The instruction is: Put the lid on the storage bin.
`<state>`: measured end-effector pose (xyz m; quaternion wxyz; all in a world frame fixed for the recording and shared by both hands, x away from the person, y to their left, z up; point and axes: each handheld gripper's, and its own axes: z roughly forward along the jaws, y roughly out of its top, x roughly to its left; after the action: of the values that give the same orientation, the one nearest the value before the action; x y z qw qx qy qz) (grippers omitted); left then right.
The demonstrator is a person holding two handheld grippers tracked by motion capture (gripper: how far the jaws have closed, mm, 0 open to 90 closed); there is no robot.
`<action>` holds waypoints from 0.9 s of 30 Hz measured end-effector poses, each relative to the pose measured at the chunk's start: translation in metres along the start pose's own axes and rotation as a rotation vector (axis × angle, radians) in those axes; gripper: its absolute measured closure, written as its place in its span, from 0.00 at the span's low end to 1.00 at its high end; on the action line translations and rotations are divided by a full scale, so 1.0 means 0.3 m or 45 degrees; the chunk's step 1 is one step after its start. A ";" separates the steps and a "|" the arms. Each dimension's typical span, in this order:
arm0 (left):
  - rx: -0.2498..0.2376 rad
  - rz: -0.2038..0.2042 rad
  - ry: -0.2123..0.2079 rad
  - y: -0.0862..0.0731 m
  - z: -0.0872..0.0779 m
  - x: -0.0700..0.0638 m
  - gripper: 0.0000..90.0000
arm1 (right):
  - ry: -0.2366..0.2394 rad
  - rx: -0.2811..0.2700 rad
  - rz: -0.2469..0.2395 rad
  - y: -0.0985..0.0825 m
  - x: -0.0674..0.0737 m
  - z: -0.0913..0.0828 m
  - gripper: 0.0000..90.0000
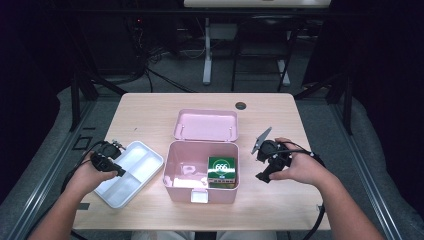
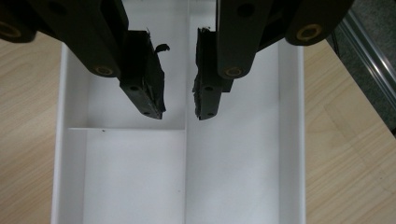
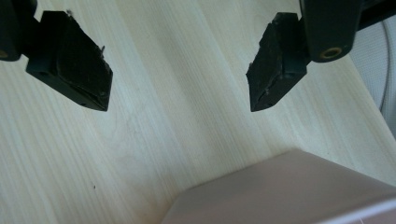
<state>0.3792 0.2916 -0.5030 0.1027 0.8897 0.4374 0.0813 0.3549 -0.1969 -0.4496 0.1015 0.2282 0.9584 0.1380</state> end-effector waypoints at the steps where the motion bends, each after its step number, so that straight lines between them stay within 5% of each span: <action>1: 0.011 0.011 0.002 0.004 0.008 -0.003 0.80 | -0.004 0.004 0.006 -0.008 -0.001 0.004 0.24; 10: 0.122 0.051 0.023 0.033 0.075 -0.001 0.86 | -0.010 -0.049 0.100 -0.058 -0.006 0.039 0.24; 27: 0.193 0.050 -0.006 0.052 0.142 0.004 0.96 | -0.012 -0.131 0.316 -0.129 -0.022 0.106 0.25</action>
<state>0.4018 0.2784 -0.5400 0.0343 0.9034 0.4246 0.0479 0.3531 -0.2262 -0.4905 0.0997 0.3399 0.9140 0.1976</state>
